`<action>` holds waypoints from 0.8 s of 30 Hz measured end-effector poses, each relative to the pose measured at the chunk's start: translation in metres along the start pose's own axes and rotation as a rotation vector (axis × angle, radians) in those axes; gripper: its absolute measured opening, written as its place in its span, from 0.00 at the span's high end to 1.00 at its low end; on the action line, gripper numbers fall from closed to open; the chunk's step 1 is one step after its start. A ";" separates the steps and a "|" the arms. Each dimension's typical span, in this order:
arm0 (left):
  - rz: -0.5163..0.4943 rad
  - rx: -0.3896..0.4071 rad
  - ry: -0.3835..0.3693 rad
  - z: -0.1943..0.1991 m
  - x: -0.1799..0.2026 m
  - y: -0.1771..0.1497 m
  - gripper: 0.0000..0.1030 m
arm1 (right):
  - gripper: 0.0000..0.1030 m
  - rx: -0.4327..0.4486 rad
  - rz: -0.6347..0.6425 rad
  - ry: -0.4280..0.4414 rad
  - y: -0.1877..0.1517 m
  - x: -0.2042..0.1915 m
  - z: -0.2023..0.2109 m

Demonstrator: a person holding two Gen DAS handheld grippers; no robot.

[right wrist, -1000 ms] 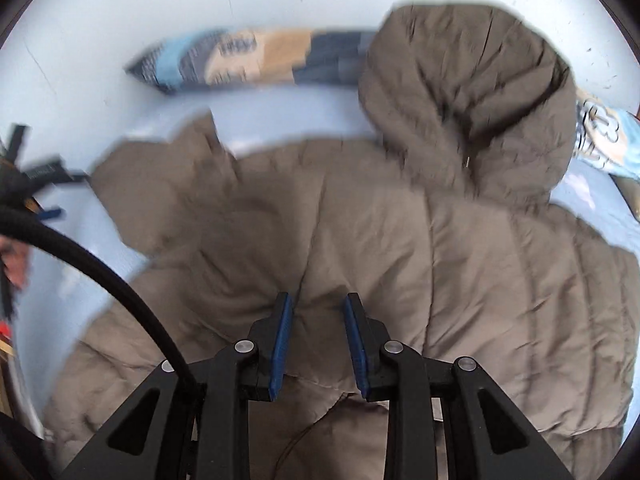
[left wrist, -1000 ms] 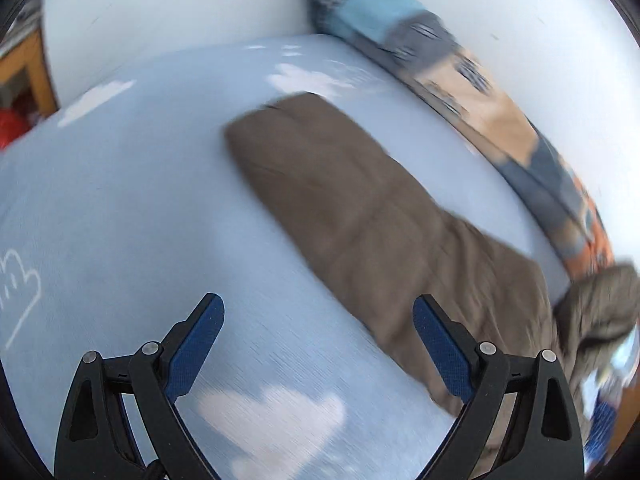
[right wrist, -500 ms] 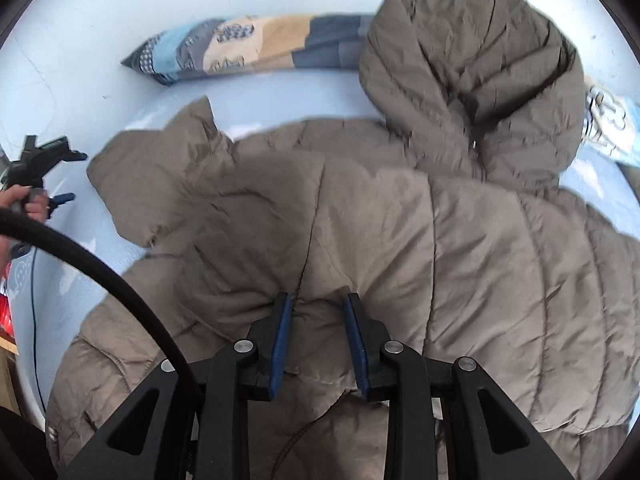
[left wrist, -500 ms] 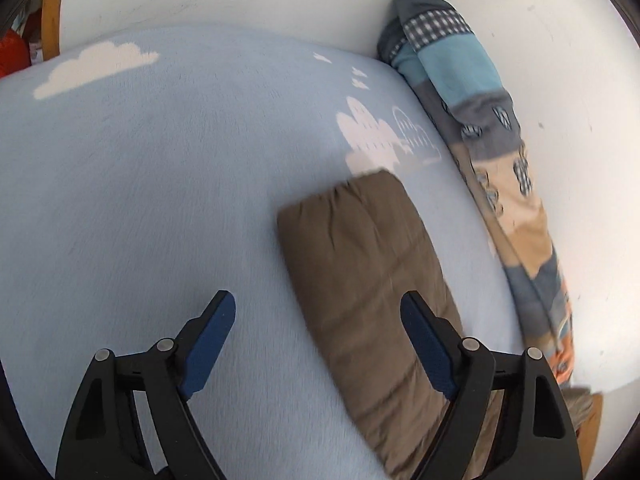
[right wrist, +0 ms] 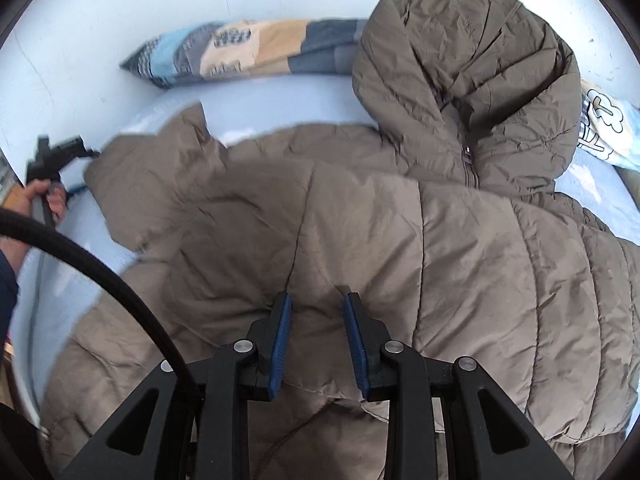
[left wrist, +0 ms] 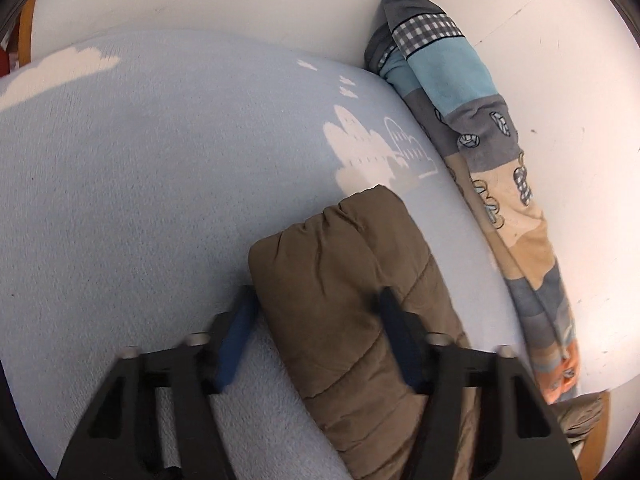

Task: Fold large clothes
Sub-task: 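Grasp the other sleeve cuff with the left tool and lift it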

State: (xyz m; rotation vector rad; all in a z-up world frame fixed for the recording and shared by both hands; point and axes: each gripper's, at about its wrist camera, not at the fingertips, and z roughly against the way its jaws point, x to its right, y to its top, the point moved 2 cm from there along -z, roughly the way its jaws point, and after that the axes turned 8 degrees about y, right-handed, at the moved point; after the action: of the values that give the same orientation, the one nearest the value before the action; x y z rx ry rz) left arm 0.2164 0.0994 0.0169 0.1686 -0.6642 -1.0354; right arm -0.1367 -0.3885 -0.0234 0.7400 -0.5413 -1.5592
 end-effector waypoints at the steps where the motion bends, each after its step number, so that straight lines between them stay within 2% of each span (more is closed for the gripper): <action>1: 0.009 0.000 -0.010 0.001 -0.001 0.000 0.61 | 0.71 -0.004 -0.002 -0.002 -0.001 0.001 -0.002; 4: 0.040 -0.004 -0.053 0.003 -0.006 0.003 0.74 | 0.71 -0.011 0.001 -0.007 -0.001 0.000 -0.004; 10: 0.010 0.018 -0.061 0.015 0.003 0.003 0.81 | 0.71 -0.009 -0.002 -0.002 -0.002 0.003 -0.005; 17: -0.049 0.057 -0.085 0.038 0.021 0.004 0.84 | 0.71 -0.009 -0.004 -0.002 -0.003 0.002 -0.006; 24: -0.125 0.126 -0.151 0.092 0.056 0.007 0.85 | 0.71 -0.008 -0.005 -0.012 -0.004 0.002 -0.008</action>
State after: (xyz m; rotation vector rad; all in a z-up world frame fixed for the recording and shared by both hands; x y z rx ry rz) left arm 0.1866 0.0714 0.1168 0.2460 -0.8654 -1.1338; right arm -0.1331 -0.3896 -0.0321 0.7270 -0.5413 -1.5706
